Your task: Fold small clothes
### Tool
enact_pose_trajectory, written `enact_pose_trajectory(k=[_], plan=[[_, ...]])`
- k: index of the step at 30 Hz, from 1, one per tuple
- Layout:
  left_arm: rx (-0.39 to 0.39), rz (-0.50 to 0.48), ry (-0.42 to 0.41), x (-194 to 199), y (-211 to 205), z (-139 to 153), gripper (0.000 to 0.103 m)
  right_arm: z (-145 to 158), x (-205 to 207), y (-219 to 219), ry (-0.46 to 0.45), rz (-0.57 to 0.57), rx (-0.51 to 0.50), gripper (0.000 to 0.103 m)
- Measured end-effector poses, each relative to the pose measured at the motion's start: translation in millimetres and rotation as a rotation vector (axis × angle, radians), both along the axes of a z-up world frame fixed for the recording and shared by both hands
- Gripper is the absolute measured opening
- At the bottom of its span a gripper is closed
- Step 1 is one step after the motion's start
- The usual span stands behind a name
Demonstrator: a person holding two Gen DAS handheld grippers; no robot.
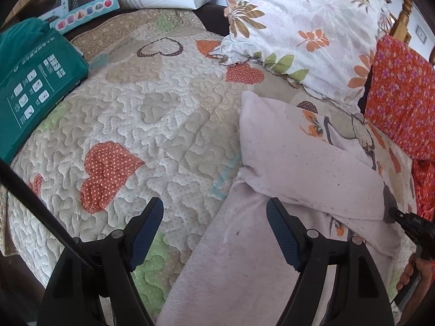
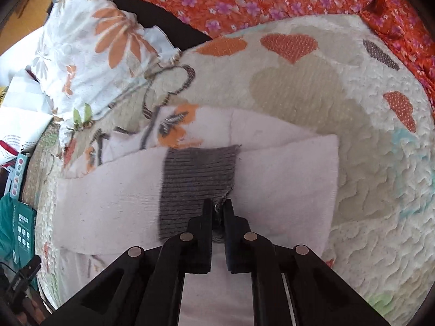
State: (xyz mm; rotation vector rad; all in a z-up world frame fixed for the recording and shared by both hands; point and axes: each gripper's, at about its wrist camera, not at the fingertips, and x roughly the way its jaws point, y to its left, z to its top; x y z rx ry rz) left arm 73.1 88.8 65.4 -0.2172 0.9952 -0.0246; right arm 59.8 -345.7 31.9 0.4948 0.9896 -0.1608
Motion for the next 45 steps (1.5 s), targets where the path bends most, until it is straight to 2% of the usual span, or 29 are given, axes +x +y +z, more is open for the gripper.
enact_pose_trajectory(k=[4, 7, 15, 20, 25, 29, 35, 37, 39, 45], plan=[[-0.03, 0.021, -0.003, 1.2, 8.6, 3.1, 0.077, 36.6, -22.4, -1.2, -0.072, 0.009, -0.004, 0.006], [-0.041, 0.034, -0.002, 0.6, 14.9, 3.6, 0.077, 49.6, -43.8, -8.0, -0.078, -0.006, -0.004, 0.006], [-0.06, 0.049, 0.038, -3.1, 24.2, -7.1, 0.077, 4.4, -76.4, -29.3, 0.045, -0.078, 0.04, 0.008], [-0.039, 0.022, 0.041, -7.4, 20.6, -10.7, 0.077, 7.4, -111.9, -37.6, 0.004, -0.102, 0.049, 0.008], [-0.02, -0.017, 0.057, -15.5, 8.0, -20.9, 0.077, 15.0, -153.2, -46.5, -0.027, -0.1, 0.018, 0.034], [-0.01, -0.053, 0.046, -26.1, -3.3, -24.9, 0.077, 7.5, -178.2, -56.2, -0.048, -0.105, 0.054, 0.035], [-0.043, -0.06, 0.033, -43.8, 1.4, -24.4, 0.078, -8.0, -189.9, -66.0, -0.066, -0.147, 0.191, 0.035], [-0.051, -0.072, 0.042, -48.8, 5.8, -24.1, 0.078, -5.3, -191.5, -63.0, -0.073, -0.136, 0.183, 0.042], [-0.077, -0.076, 0.059, -53.1, 12.5, -26.0, 0.078, -1.9, -192.5, -60.2, -0.085, -0.125, 0.176, 0.045], [-0.153, -0.053, 0.107, -61.4, 34.0, -39.5, 0.078, -1.7, -194.4, -51.7, -0.09, -0.099, 0.177, 0.045]])
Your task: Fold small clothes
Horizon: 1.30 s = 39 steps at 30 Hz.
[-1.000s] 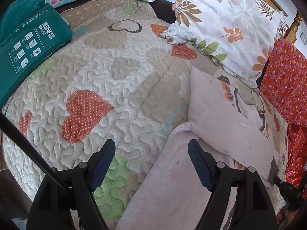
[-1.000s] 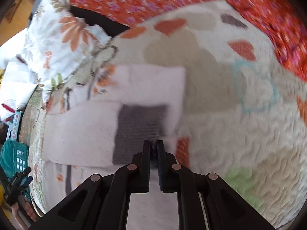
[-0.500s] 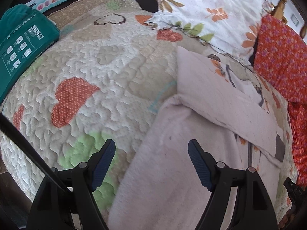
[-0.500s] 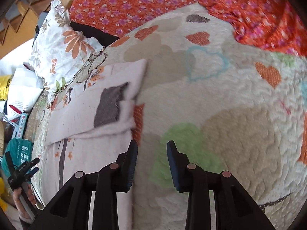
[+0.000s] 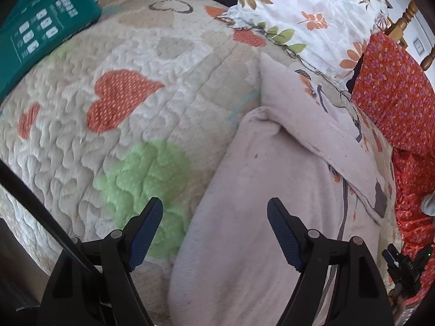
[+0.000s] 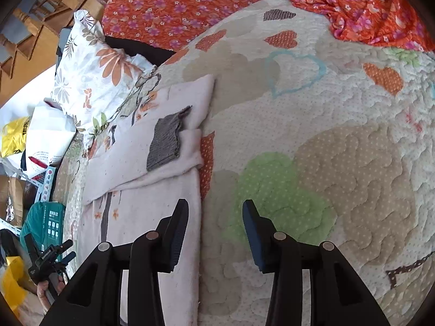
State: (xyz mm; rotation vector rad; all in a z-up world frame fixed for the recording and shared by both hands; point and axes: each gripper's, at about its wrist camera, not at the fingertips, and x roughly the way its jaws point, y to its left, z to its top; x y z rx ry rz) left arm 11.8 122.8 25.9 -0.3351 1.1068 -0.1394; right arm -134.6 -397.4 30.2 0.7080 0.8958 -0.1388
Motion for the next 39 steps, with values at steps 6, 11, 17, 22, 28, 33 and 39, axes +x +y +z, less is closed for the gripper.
enact_pose_trajectory(k=[6, 11, 17, 22, 28, 33, 39], plan=[[0.022, -0.051, -0.005, 0.0, -2.9, -9.9, 0.078, -10.9, 5.0, 14.3, 0.024, 0.064, 0.004, 0.045], [-0.022, -0.111, -0.009, -2.5, -6.5, -10.0, 0.075, -15.5, 8.6, 24.2, 0.017, 0.105, 0.029, 0.046], [-0.271, -0.184, 0.076, -14.5, 2.5, -17.8, 0.048, -24.7, 5.9, 46.2, -0.022, 0.183, 0.18, 0.049], [-0.366, -0.183, 0.164, -43.0, 10.4, -34.9, 0.045, -38.6, -7.5, 86.6, -0.025, 0.261, 0.289, 0.049], [-0.308, -0.221, 0.154, -75.3, 8.6, -34.6, 0.045, -38.9, -38.3, 119.8, -0.03, 0.301, 0.267, 0.049], [-0.343, -0.284, 0.17, -96.3, 3.2, -39.4, 0.044, -52.8, -64.9, 131.8, -0.034, 0.289, 0.392, 0.049], [-0.307, -0.281, 0.174, -112.5, -0.1, -43.6, 0.044, -65.7, -84.9, 153.6, 0.009, 0.323, 0.421, 0.049]])
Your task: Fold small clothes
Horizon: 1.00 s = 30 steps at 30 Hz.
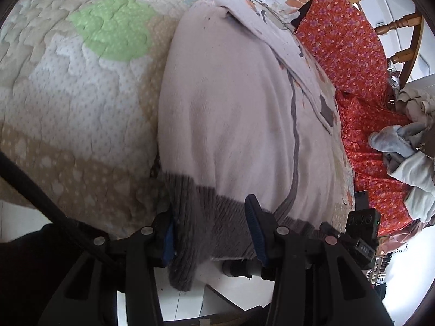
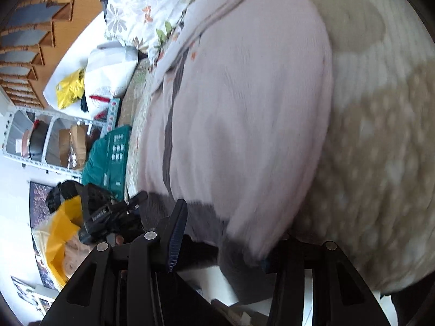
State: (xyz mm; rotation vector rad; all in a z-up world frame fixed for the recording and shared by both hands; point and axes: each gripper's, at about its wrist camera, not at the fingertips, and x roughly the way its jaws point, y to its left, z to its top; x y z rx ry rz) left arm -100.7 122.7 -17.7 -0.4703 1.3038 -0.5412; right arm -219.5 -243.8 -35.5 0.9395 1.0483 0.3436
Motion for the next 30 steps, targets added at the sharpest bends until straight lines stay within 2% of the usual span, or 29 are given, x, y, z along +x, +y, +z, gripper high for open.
enact_pose_trajectory(k=[3, 8, 9, 11, 12, 13, 15, 20, 24, 30], plan=[[0.004, 0.002, 0.007, -7.7, 0.2, -2.1, 0.044, -0.5, -5.5, 11.5, 0.002, 0.024, -0.038, 0.049], [0.024, -0.001, 0.009, -20.8, -0.5, -5.7, 0.044, -8.1, -13.1, 18.3, 0.029, 0.026, -0.048, 0.049], [0.03, 0.004, 0.001, -22.1, -0.2, -5.2, 0.041, -9.1, -13.5, 19.7, 0.035, 0.026, -0.05, 0.049], [0.041, 0.018, -0.016, -23.0, 1.3, -2.9, 0.019, -9.0, -16.0, 21.3, 0.034, 0.018, -0.063, 0.043], [0.043, 0.026, -0.022, -22.4, 2.9, -1.5, 0.008, -7.9, -16.7, 21.5, 0.031, 0.016, -0.073, 0.028], [0.046, 0.044, -0.033, -22.0, 4.7, 1.0, 0.008, -6.2, -14.9, 22.4, 0.034, 0.014, -0.089, 0.013], [0.057, 0.071, -0.072, -23.0, 8.2, 10.3, 0.007, -1.9, -16.9, 20.7, 0.039, 0.0, -0.144, 0.008], [0.056, 0.072, -0.127, -42.1, 11.8, 32.8, 0.007, 13.1, -42.0, 1.6, 0.003, -0.06, -0.073, 0.006], [0.021, 0.07, -0.113, -69.4, 17.2, 42.0, 0.007, 20.6, -73.8, -12.7, 0.024, -0.074, -0.02, 0.006], [0.003, 0.089, -0.105, -82.0, 22.1, 47.8, 0.007, 27.5, -88.3, -12.7, 0.028, -0.034, -0.032, 0.006]])
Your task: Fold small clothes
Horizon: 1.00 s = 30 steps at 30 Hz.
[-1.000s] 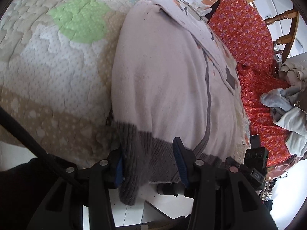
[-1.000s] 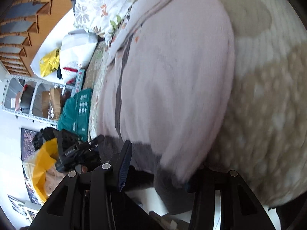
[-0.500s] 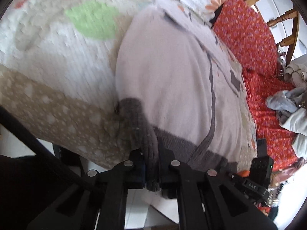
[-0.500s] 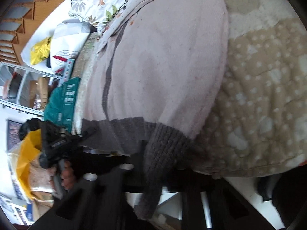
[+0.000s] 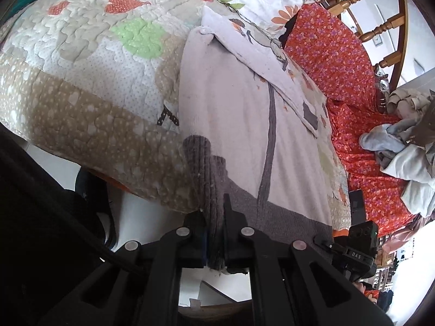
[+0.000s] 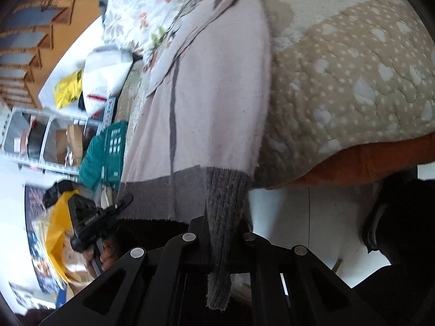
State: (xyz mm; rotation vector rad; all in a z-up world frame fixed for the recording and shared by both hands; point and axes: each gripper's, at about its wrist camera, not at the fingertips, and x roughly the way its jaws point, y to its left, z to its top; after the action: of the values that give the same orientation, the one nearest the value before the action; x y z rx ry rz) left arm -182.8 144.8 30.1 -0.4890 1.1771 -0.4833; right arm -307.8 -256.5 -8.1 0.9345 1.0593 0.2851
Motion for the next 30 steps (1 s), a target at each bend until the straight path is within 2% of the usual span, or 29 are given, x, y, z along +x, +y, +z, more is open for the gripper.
enact_pose_trajectory(k=[3, 6, 10, 15, 20, 25, 30], plan=[[-0.011, 0.014, -0.019, 14.0, 0.8, 8.9, 0.007, 16.6, 13.5, 2.5, -0.039, 0.034, -0.032, 0.006], [0.005, 0.018, -0.085, 43.3, -6.9, 30.7, 0.007, 43.2, 38.9, 0.5, -0.106, 0.053, -0.077, 0.006], [0.03, 0.032, -0.166, 106.2, -27.6, 57.3, 0.007, 86.8, 97.0, -13.9, -0.209, 0.037, -0.191, 0.006], [0.073, 0.061, -0.228, 187.2, -56.0, 72.3, 0.007, 113.6, 170.3, -46.4, -0.25, -0.038, -0.227, 0.006], [0.09, 0.057, -0.215, 254.0, -87.9, 63.1, 0.007, 105.2, 231.8, -65.8, -0.213, -0.094, -0.258, 0.006], [0.114, 0.066, -0.183, 300.9, -105.9, 40.7, 0.007, 75.2, 279.8, -86.1, -0.149, -0.12, -0.256, 0.008], [0.067, 0.112, -0.138, 334.7, -107.4, 22.6, 0.009, 51.7, 309.3, -118.4, -0.151, -0.179, -0.114, 0.011]])
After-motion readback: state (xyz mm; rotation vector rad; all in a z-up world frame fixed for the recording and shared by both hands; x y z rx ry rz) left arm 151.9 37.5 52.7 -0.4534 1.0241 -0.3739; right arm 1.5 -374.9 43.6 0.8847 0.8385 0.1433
